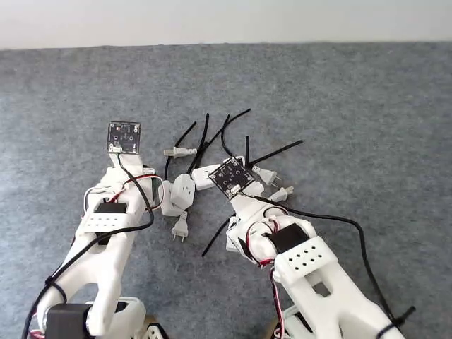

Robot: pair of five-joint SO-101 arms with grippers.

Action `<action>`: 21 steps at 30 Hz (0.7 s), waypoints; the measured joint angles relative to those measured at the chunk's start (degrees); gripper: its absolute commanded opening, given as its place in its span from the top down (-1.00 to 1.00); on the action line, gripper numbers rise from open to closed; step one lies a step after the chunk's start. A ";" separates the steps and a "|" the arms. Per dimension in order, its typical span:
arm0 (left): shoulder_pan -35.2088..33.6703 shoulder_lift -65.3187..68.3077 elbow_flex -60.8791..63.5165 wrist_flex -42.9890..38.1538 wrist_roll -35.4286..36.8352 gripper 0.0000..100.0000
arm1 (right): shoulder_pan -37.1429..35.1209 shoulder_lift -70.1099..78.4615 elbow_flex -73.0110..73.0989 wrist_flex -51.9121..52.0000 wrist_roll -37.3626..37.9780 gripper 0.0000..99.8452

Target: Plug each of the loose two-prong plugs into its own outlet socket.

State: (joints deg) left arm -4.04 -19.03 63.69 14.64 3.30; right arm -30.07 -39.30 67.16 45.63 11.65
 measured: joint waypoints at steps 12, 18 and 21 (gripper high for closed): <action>0.00 0.00 0.00 0.00 0.00 0.97 | -0.53 0.70 1.93 0.44 0.09 0.49; 0.00 0.00 0.00 0.00 0.00 0.97 | -0.53 0.70 2.11 -2.64 0.09 0.65; 0.00 0.00 0.00 0.00 0.00 0.97 | -0.53 0.79 2.11 -3.87 0.09 0.68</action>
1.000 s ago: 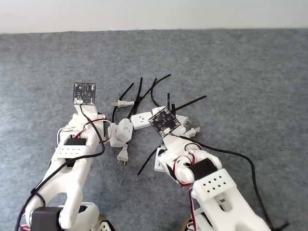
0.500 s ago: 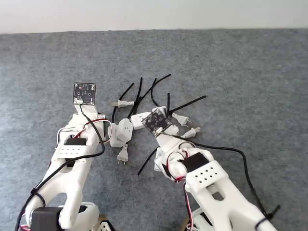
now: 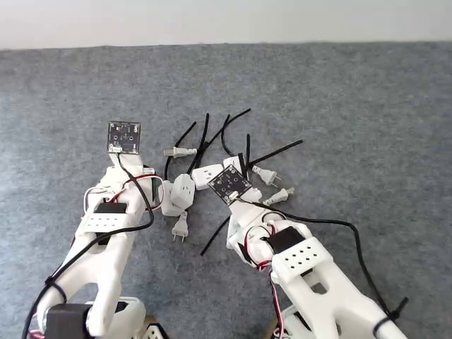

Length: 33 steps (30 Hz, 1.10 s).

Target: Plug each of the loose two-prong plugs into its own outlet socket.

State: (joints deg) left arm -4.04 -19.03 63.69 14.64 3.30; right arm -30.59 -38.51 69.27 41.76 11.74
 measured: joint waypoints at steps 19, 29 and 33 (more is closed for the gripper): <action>0.00 0.00 0.00 0.00 0.00 0.97 | -2.11 0.00 0.00 -0.18 2.99 0.76; 0.00 0.00 0.00 0.00 -0.09 0.97 | -2.55 0.00 0.00 -0.70 6.59 0.98; 0.00 0.00 0.00 0.00 -0.09 0.97 | -1.85 -0.18 0.00 -0.62 6.59 0.98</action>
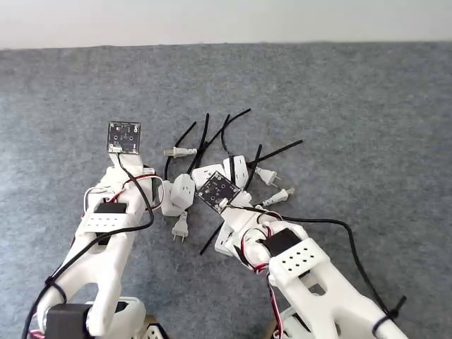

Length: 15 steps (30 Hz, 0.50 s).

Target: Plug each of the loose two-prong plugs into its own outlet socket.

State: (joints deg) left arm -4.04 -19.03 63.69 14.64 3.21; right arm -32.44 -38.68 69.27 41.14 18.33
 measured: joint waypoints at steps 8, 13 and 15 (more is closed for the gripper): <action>0.00 0.00 0.00 0.00 0.00 0.97 | 4.84 -15.82 0.00 9.85 0.09 0.98; 0.00 0.00 0.00 0.00 0.00 0.97 | 13.71 -35.69 0.00 21.45 0.26 0.98; 0.00 0.00 0.00 0.00 0.00 0.97 | 16.44 -43.78 0.00 25.49 0.44 0.97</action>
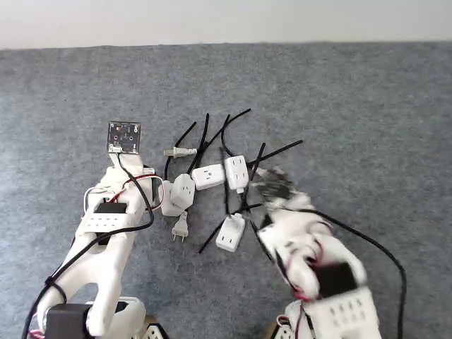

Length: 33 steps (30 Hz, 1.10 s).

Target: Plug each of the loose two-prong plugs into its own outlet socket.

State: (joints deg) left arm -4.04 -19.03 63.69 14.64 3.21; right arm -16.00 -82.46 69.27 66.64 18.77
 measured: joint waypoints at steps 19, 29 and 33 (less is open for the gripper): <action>0.00 0.00 0.00 0.00 0.00 0.97 | -16.44 6.68 0.09 2.11 0.62 0.46; 0.00 0.00 0.00 0.00 0.00 0.97 | -18.64 14.95 0.18 -7.03 1.41 0.40; 0.00 0.00 0.00 0.00 0.00 0.97 | -18.73 20.04 0.18 -11.96 1.41 0.39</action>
State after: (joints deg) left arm -4.04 -19.03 63.69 14.64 3.21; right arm -34.73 -62.42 69.45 54.68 20.18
